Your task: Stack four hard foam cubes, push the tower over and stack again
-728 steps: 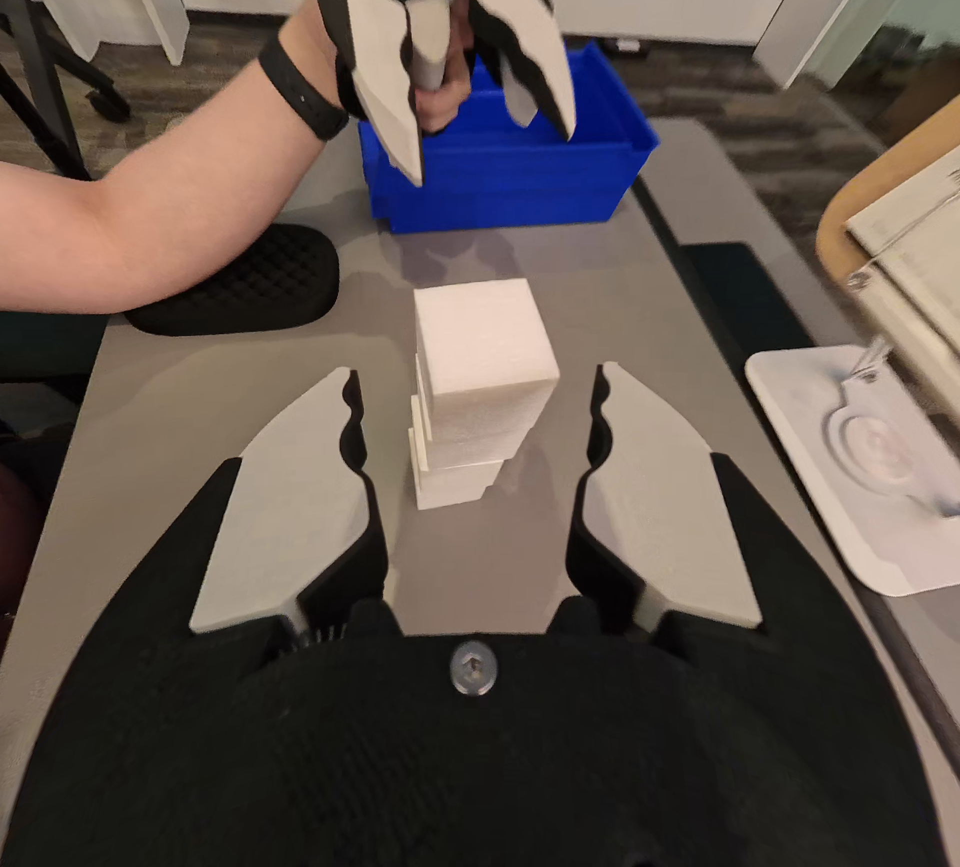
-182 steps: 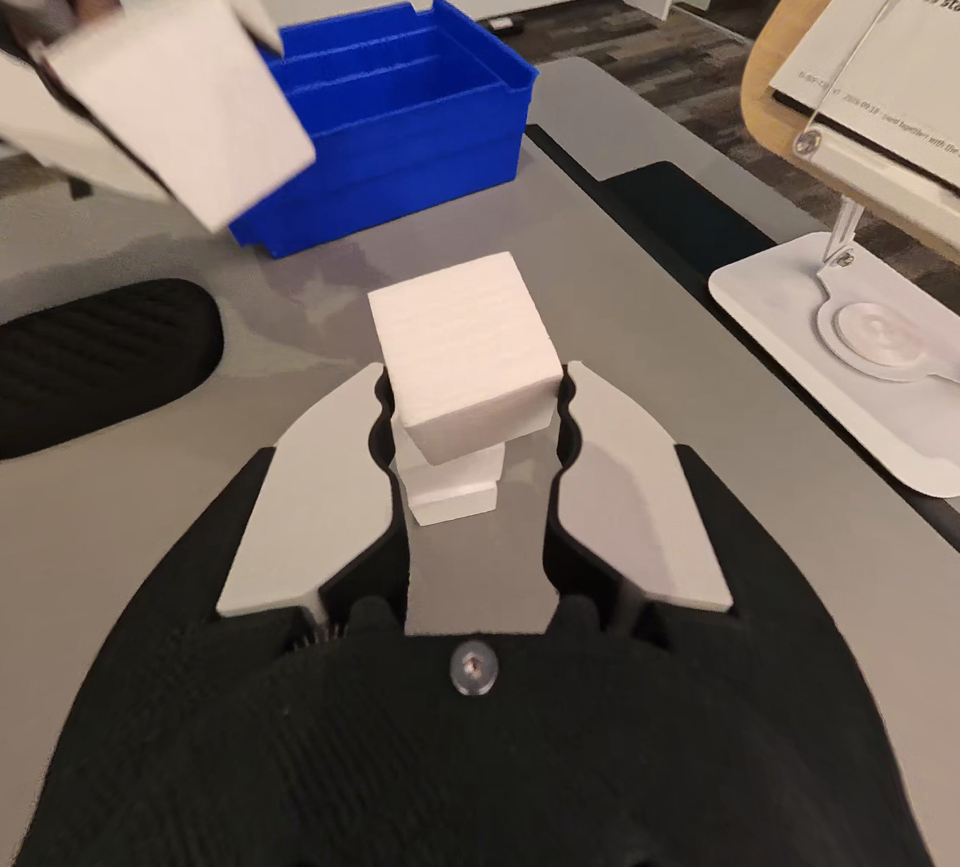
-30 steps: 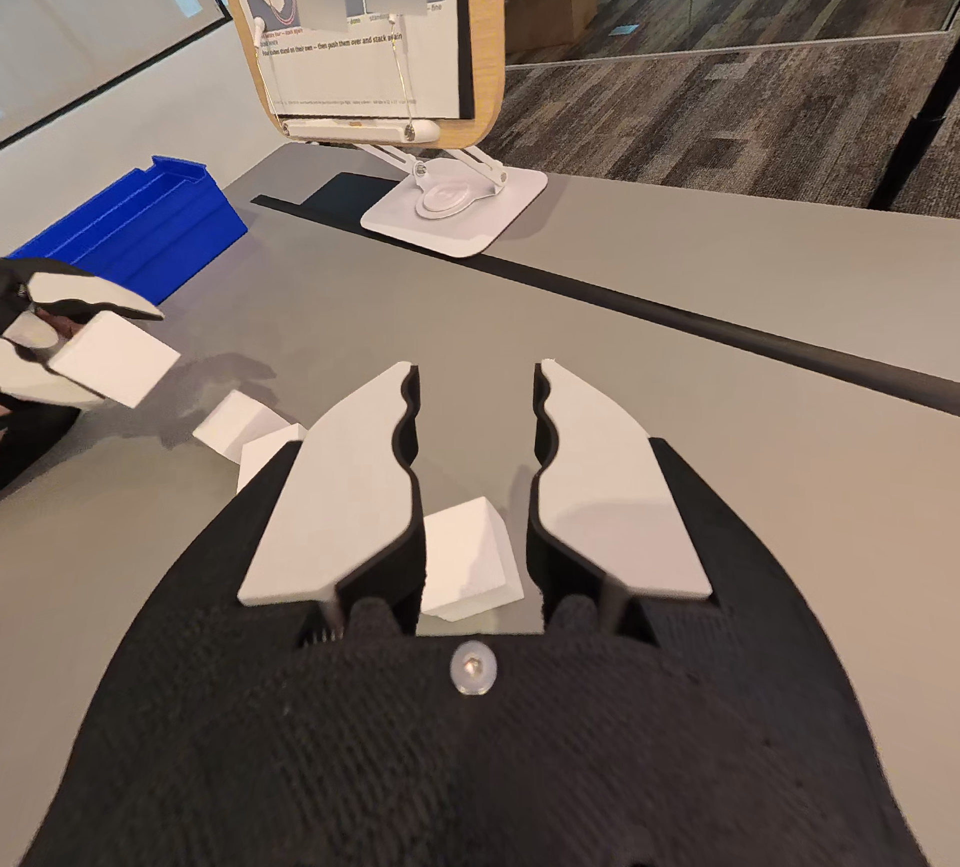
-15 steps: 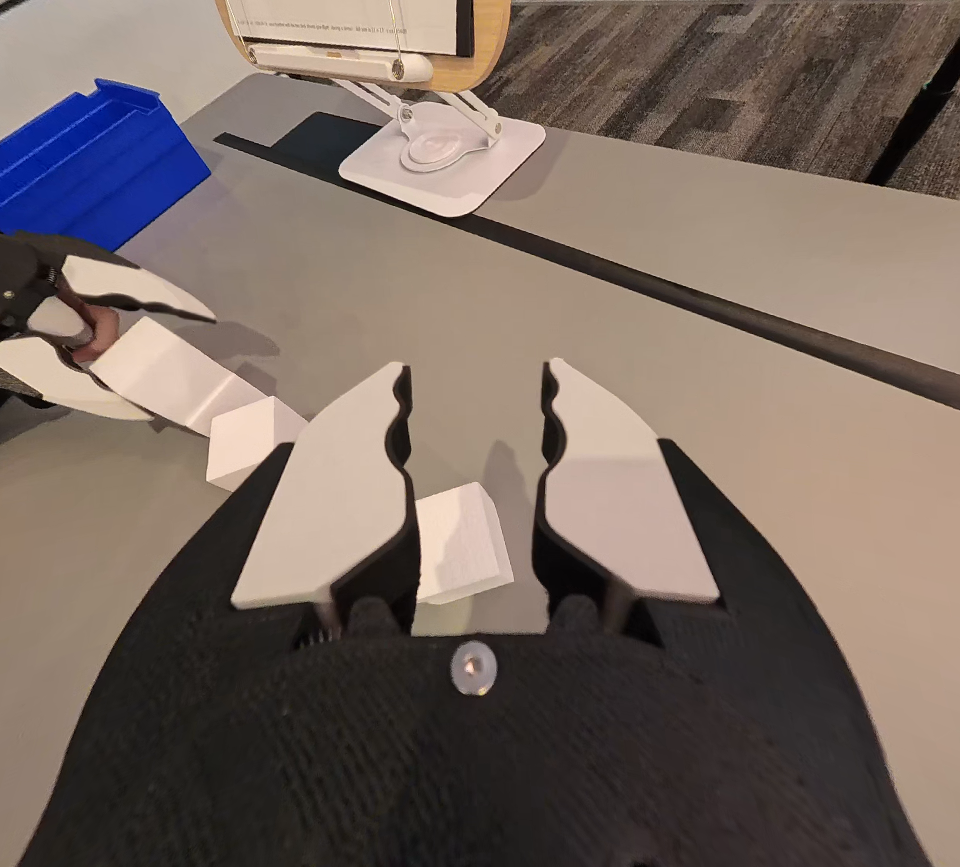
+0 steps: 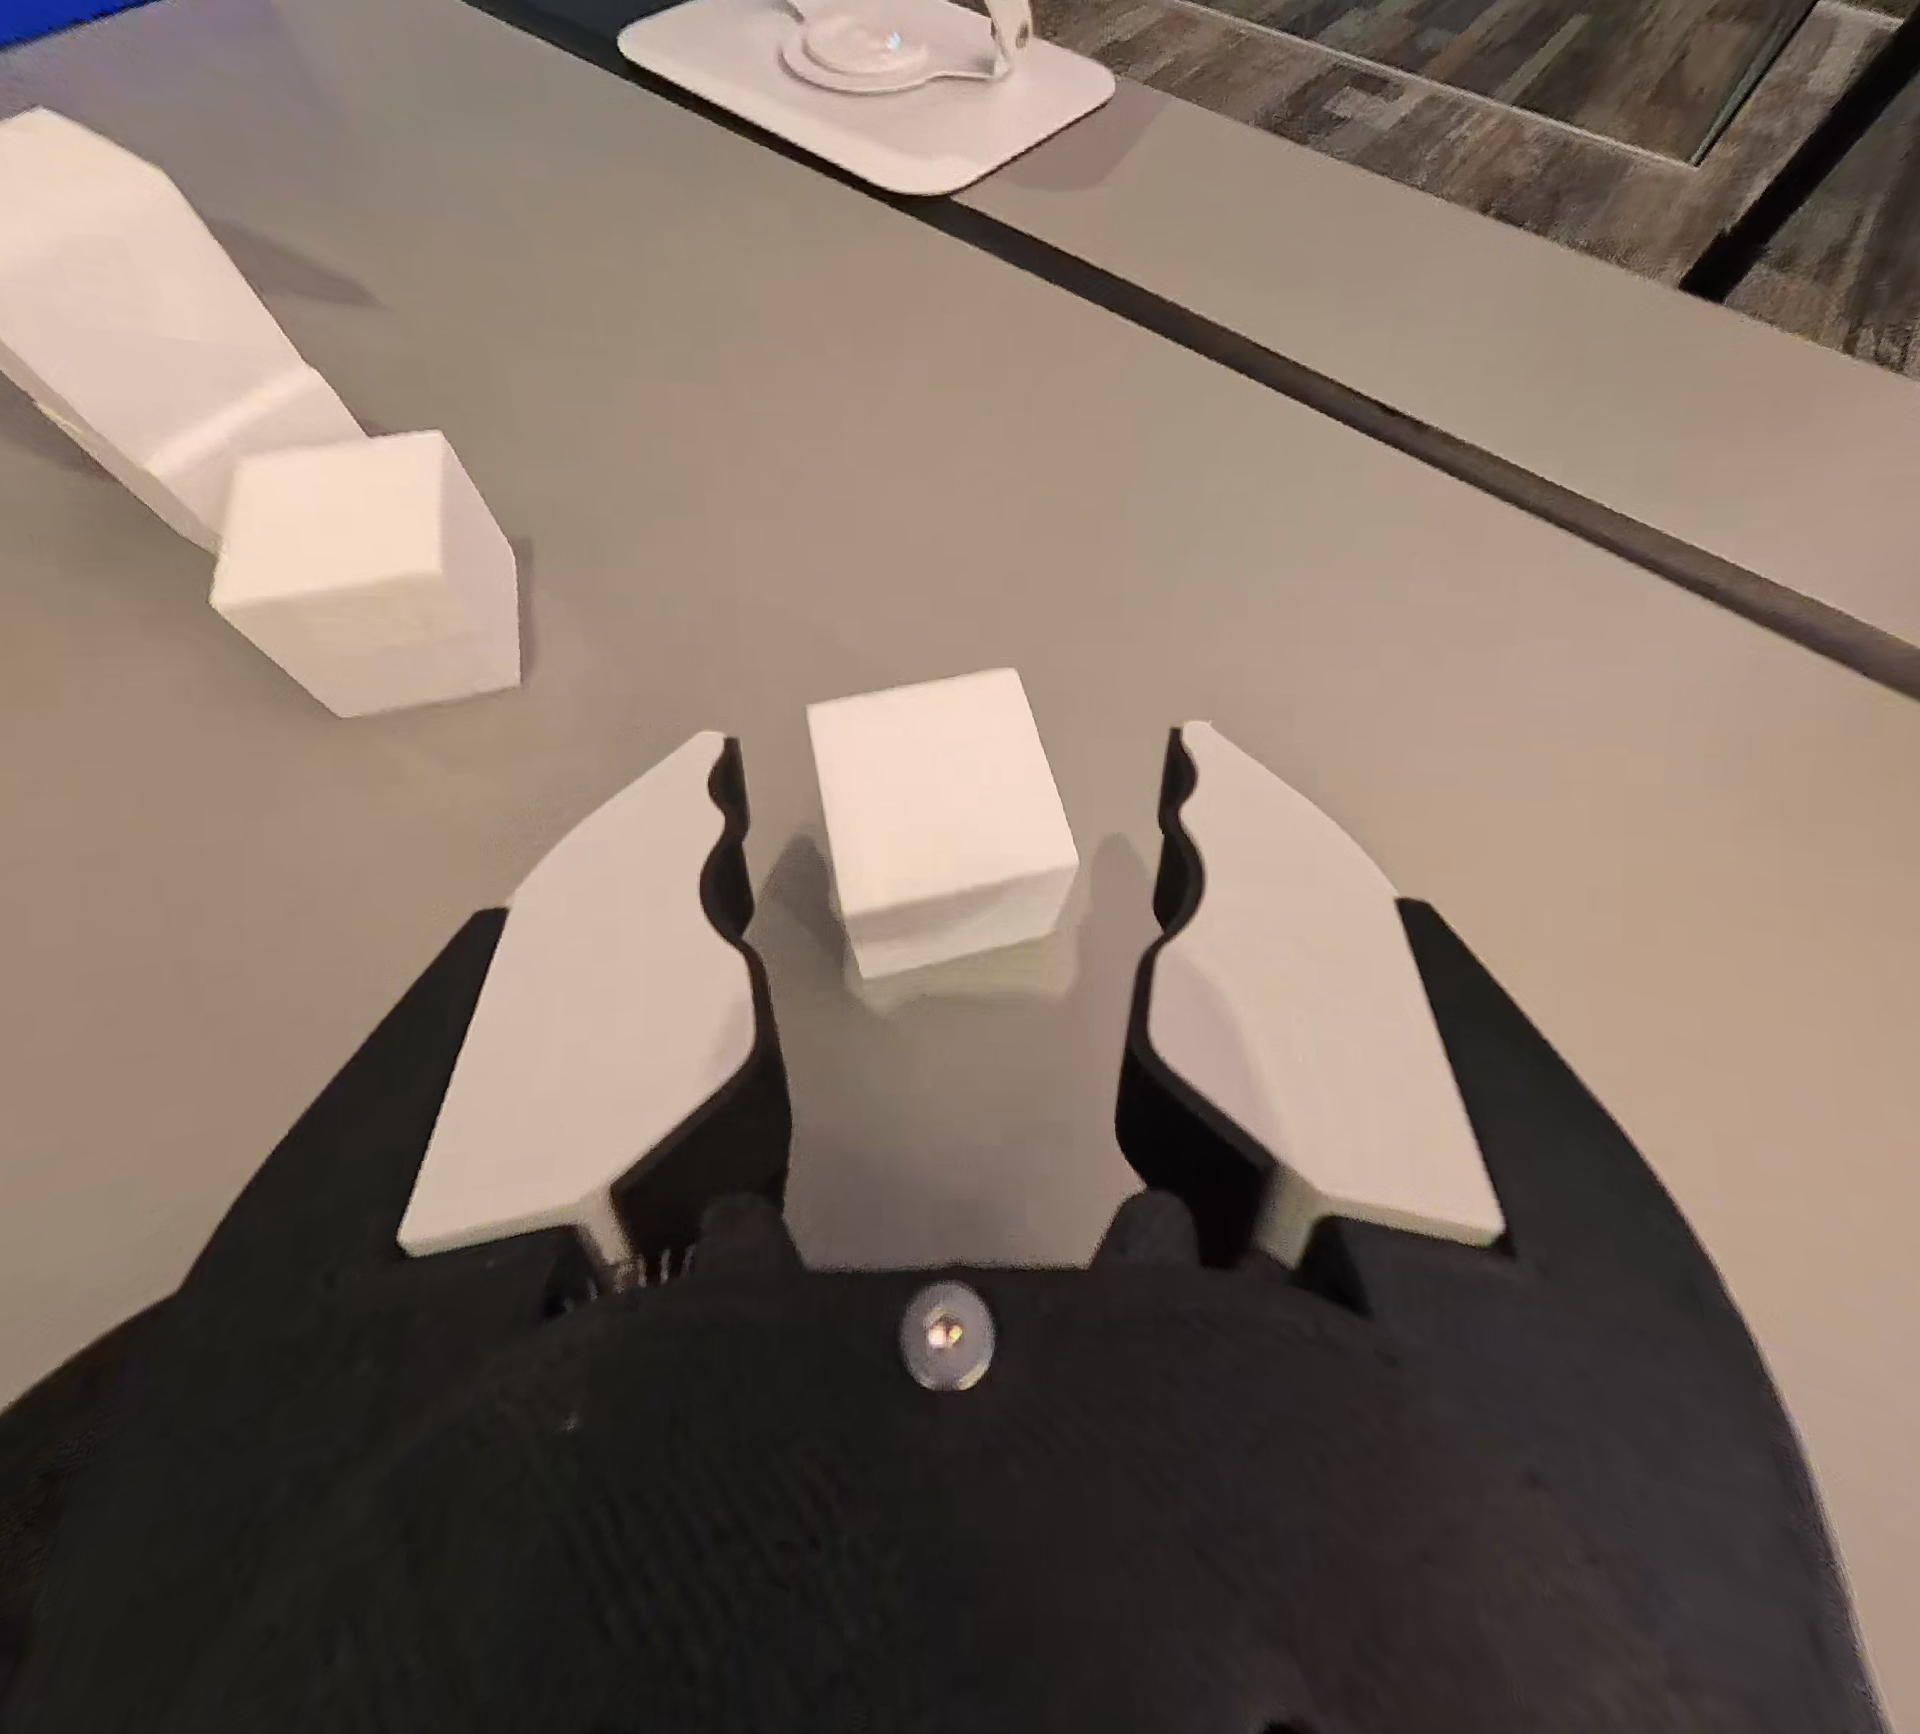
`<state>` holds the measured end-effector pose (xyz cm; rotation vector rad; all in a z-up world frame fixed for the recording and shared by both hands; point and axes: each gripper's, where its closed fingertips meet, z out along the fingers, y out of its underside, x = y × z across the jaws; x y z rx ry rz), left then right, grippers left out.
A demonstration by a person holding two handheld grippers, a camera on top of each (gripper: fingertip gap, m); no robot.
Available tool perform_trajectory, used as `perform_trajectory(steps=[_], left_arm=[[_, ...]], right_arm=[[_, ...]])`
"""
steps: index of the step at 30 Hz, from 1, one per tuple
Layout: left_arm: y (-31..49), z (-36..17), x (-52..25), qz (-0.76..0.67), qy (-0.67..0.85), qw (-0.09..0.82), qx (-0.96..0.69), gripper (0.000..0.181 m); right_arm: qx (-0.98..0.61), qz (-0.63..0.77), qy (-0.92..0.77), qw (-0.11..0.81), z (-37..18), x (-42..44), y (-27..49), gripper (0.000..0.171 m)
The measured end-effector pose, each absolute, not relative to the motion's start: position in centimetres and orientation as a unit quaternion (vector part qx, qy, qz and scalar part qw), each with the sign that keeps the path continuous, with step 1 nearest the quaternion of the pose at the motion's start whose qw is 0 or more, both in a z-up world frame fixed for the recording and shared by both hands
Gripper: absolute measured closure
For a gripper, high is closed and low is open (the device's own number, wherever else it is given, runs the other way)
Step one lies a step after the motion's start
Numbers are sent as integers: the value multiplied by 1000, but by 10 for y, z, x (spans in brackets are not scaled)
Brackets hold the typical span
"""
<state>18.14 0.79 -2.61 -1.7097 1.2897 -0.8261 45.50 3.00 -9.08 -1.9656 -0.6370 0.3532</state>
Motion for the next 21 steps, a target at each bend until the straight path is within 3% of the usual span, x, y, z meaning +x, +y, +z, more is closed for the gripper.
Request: perform_trajectory(steps=[8,13,17,21], left_arm=[[2,-32,176,-314,533,400,-677,84],[7,-30,168,-306,535,402,-677,84],[20,-19,153,-311,515,420,-680,86],[31,-13,139,-337,491,424,-683,89]], right_arm=[[-835,163,-242,466,-122,459,28,93],[-837,198,-239,451,-128,452,28,115],[-790,232,-251,508,-72,426,21,115],[-700,319,-358,529,0,337,-5,115]])
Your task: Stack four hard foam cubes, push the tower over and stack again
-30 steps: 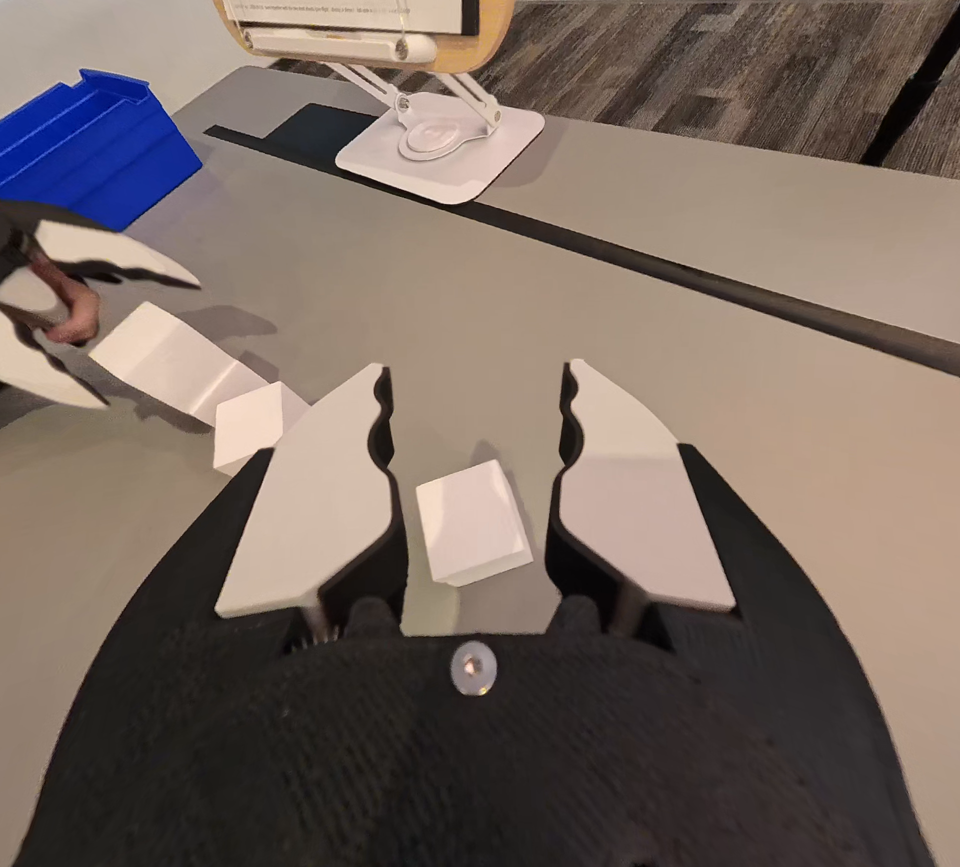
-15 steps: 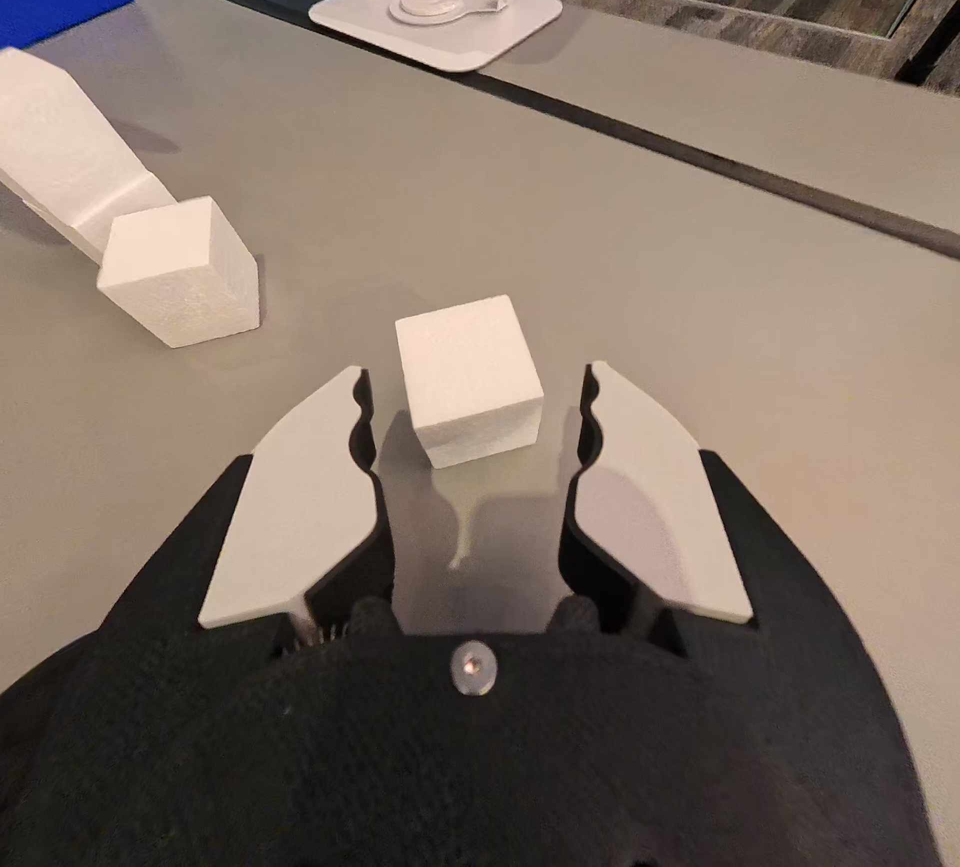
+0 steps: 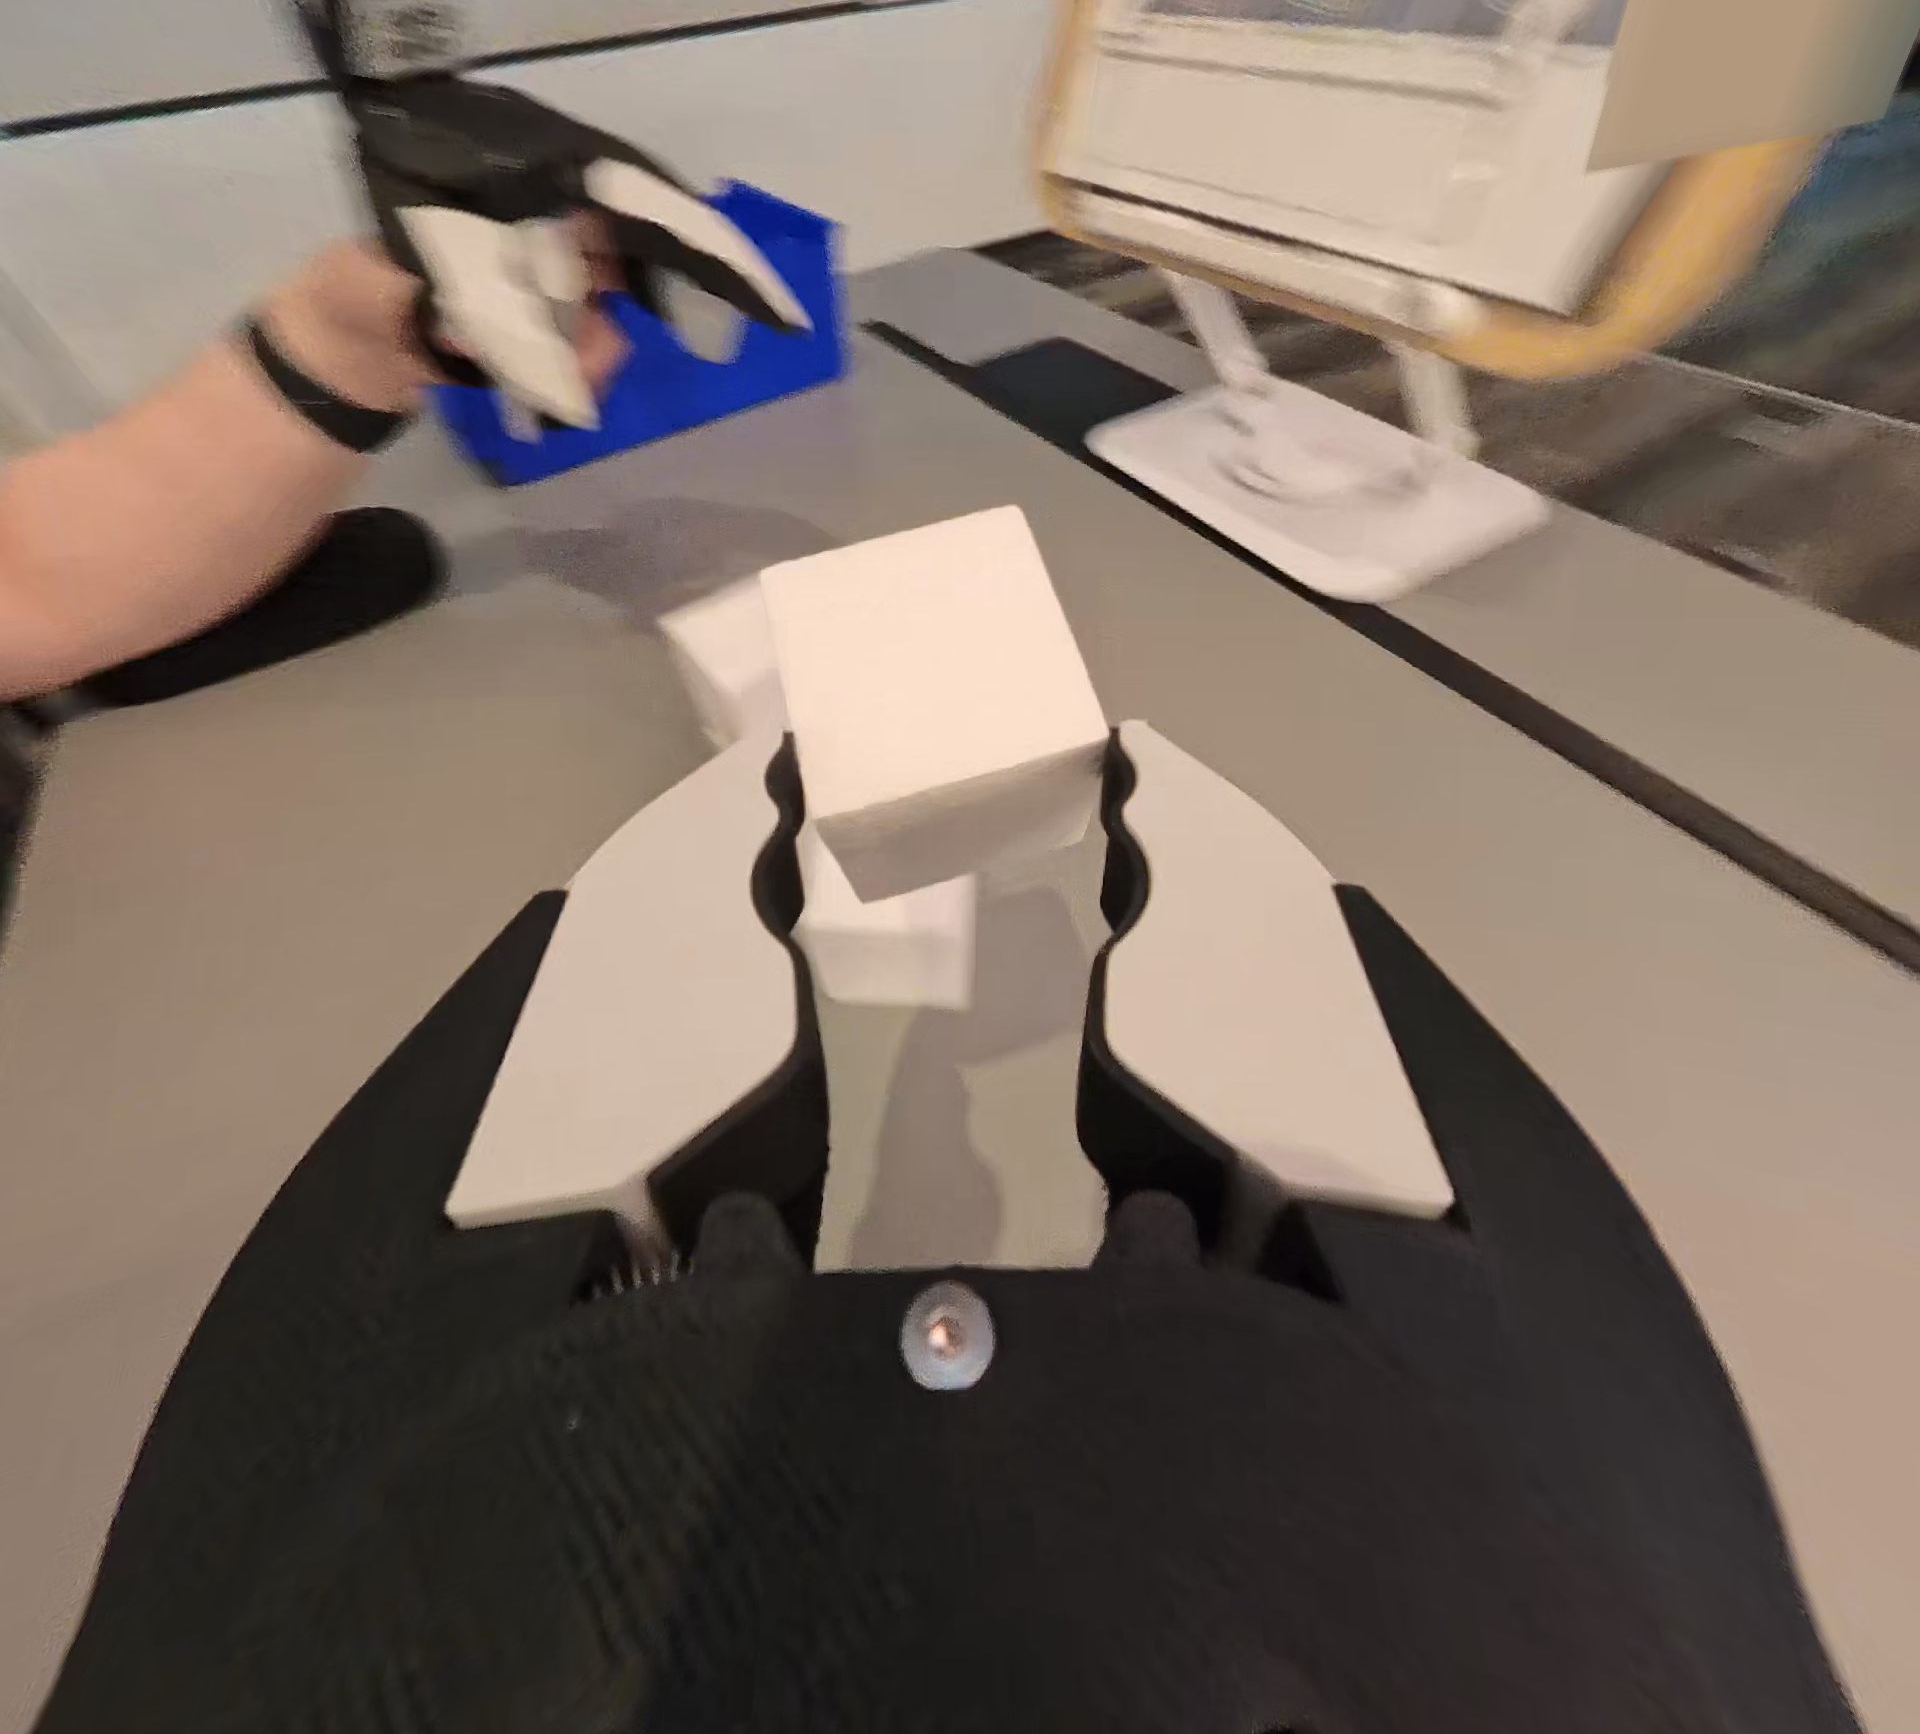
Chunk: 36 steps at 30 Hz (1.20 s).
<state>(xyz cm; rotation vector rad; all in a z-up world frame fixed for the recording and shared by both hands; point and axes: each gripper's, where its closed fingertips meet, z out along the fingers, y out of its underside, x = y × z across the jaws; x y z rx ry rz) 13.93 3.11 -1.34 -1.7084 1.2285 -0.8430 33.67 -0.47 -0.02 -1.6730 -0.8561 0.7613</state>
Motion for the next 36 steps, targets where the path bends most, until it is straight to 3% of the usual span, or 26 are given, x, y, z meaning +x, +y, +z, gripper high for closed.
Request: perform_trajectory(steps=[7,18,27,30,36], left_arm=[[40,-14,127,-340,478,426,-689,92],[34,-20,133,-326,505,414,-684,91],[31,-22,135,-327,510,409,-682,92],[31,-21,135,-329,508,411,-682,91],[35,-8,125,-338,494,427,-678,91]], right_arm=[[-653,362,-525,410,-4,225,-18,115],[-677,354,-533,363,-30,213,1,115],[-681,341,-532,370,-33,215,3,114],[-676,334,-524,397,-28,217,5,90],[-692,315,-446,472,-41,258,8,82]])
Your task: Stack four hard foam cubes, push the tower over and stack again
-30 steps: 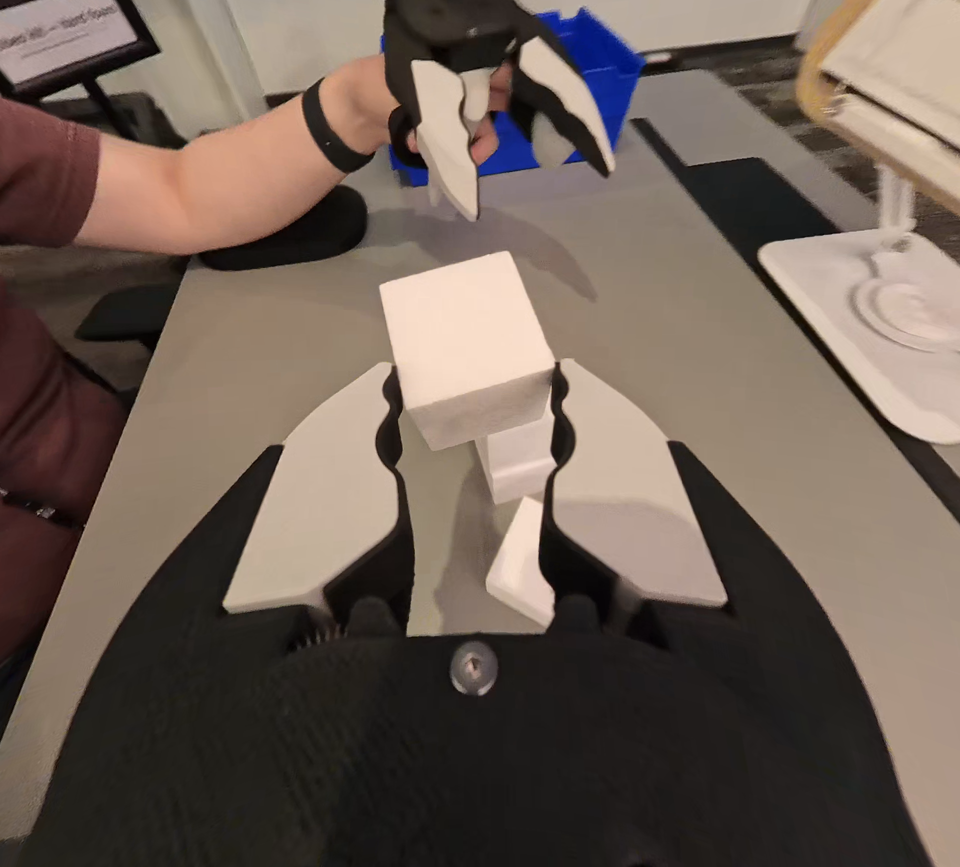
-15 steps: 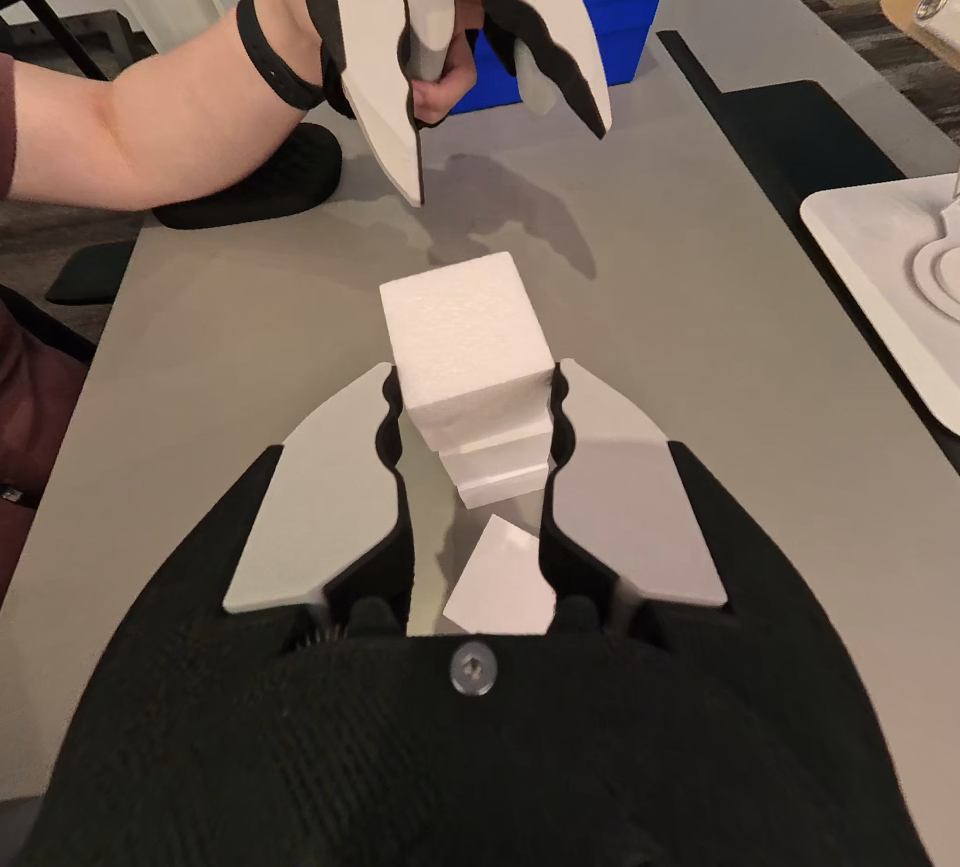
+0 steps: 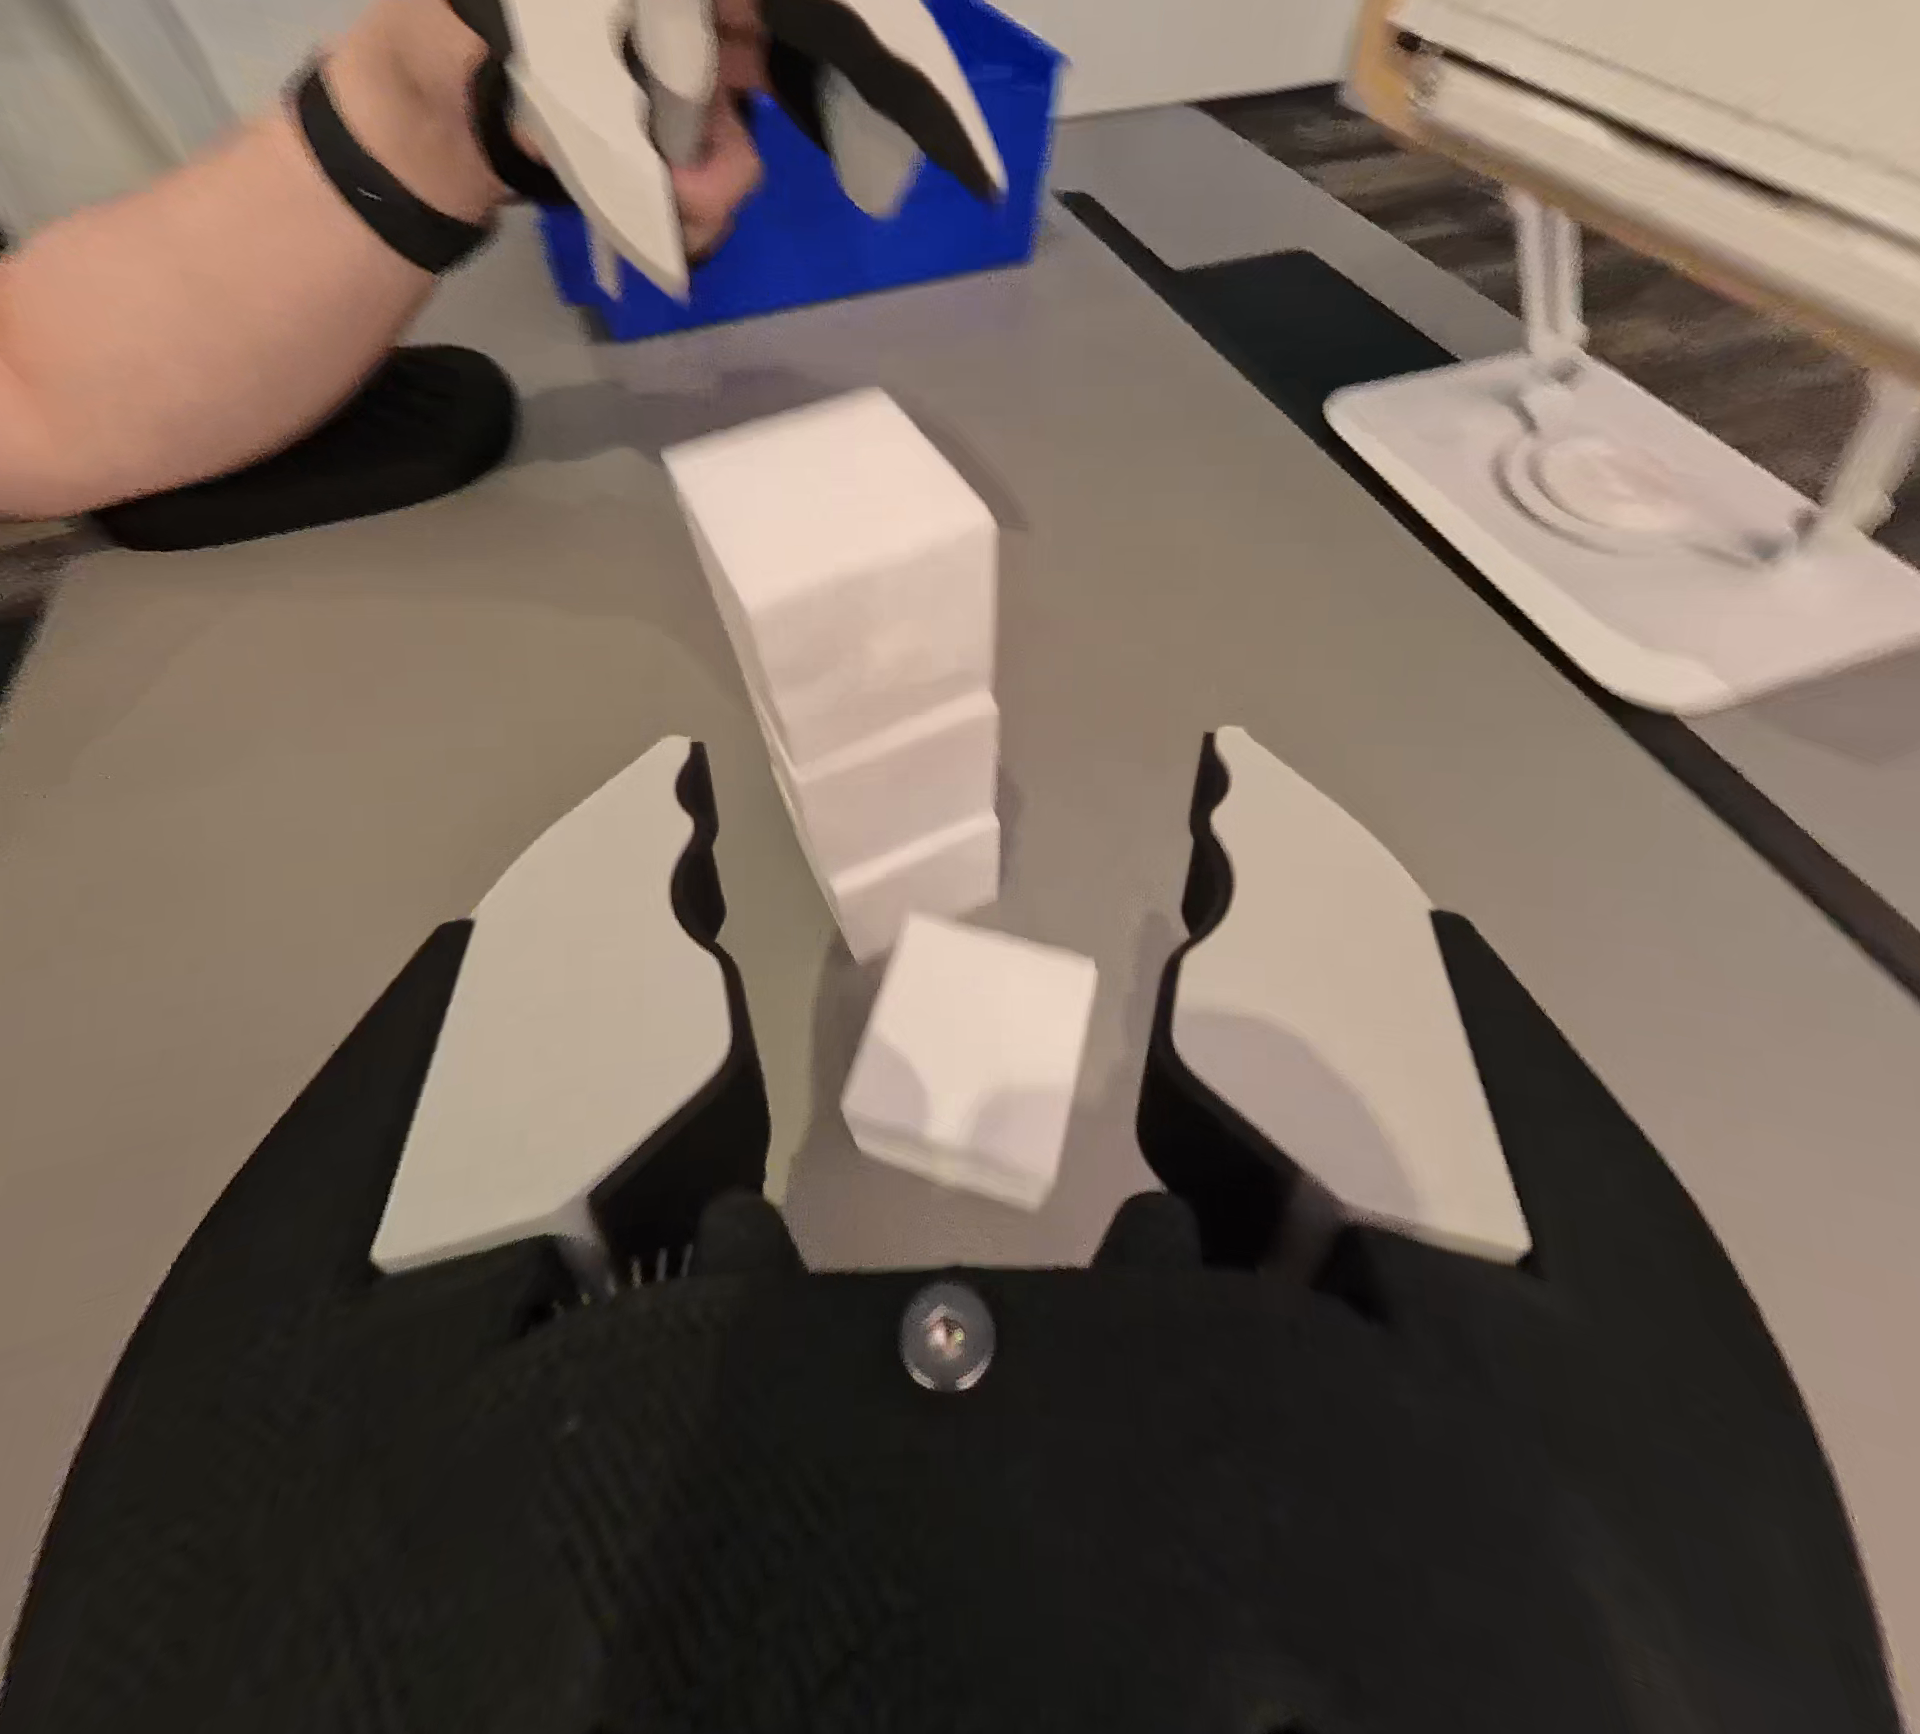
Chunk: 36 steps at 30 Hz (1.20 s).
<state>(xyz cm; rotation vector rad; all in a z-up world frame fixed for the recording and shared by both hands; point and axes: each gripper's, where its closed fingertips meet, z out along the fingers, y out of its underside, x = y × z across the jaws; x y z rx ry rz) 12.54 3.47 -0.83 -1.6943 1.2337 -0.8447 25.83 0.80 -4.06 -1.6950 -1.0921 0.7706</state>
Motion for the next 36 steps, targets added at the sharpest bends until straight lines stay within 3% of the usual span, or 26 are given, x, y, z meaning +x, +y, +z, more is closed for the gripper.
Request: perform_trajectory(steps=[5,13,21,24,28,33,36], left_arm=[[38,3,117,-352,477,439,-675,91],[35,8,114,-355,476,443,-671,92],[33,7,114,-351,483,440,-671,91],[34,9,112,-353,480,443,-670,91],[35,15,106,-357,474,450,-667,91],[38,22,99,-365,464,458,-665,93],[39,20,98,-364,464,455,-667,93]], right_arm=[[-760,280,-372,455,-87,296,11,80],[-799,222,-367,421,-118,297,7,85],[-827,194,-383,363,-146,295,7,111],[-826,206,-381,362,-143,295,4,112],[-814,213,-370,393,-116,307,6,111],[-730,296,-386,479,-8,293,4,112],[-667,360,-449,473,42,257,-13,112]])
